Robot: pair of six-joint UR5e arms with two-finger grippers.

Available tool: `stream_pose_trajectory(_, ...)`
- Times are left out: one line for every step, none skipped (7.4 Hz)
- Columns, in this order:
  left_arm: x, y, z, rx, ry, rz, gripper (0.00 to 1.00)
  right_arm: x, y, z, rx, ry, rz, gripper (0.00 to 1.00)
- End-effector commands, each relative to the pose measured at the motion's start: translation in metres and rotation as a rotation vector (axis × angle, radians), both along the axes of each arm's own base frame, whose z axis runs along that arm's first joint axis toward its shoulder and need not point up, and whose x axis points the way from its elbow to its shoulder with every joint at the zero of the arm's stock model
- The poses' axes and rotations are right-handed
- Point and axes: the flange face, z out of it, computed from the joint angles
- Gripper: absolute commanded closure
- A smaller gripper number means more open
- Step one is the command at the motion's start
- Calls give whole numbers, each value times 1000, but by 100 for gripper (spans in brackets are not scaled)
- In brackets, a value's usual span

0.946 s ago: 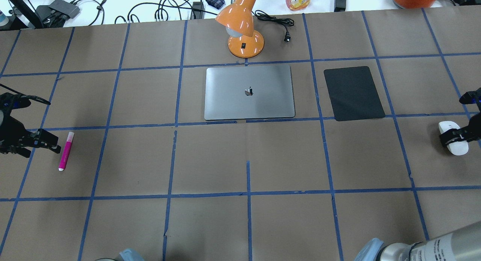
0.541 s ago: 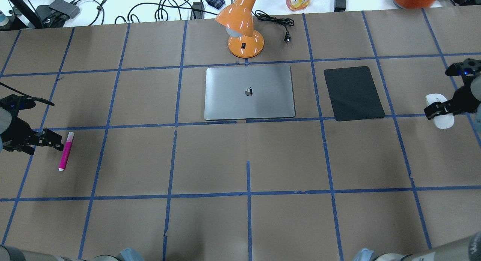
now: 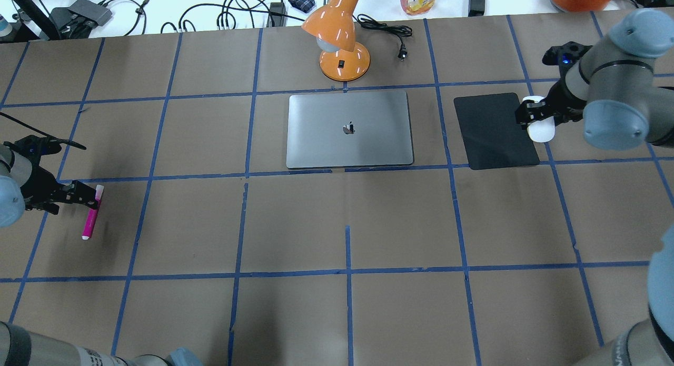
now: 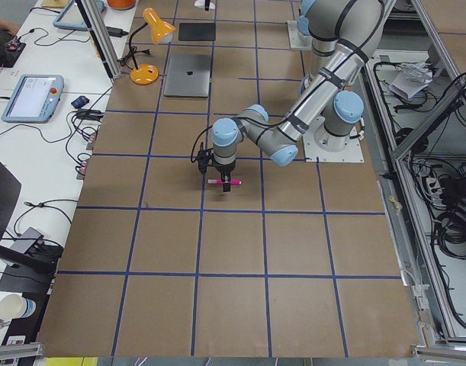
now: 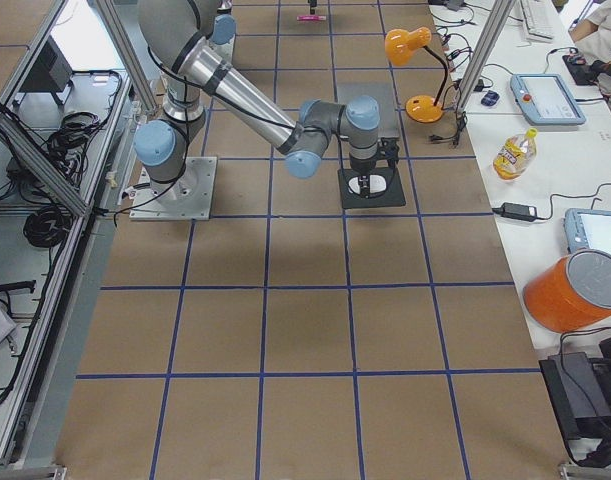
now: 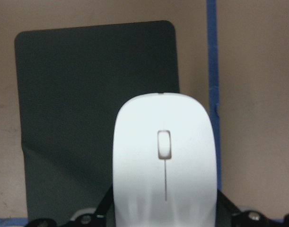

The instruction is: Place pen and mouse around notebook

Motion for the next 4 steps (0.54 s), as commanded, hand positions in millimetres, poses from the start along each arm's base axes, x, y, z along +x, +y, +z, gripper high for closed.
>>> stream_pose_trajectory(0,-2,-19,24,23,0,3,20,-24,-45,46,-16,23,63)
stream_pose_trajectory(1,-2,-24,30,28,-2,13,23,-25,-46,43,-18,26,63)
stream_pose_trajectory(1,-2,-27,33,31,-3,14,26,-25,-48,47,-22,22,63)
stream_pose_trajectory(1,-3,-28,34,32,-3,26,26,-26,-50,51,-22,15,61)
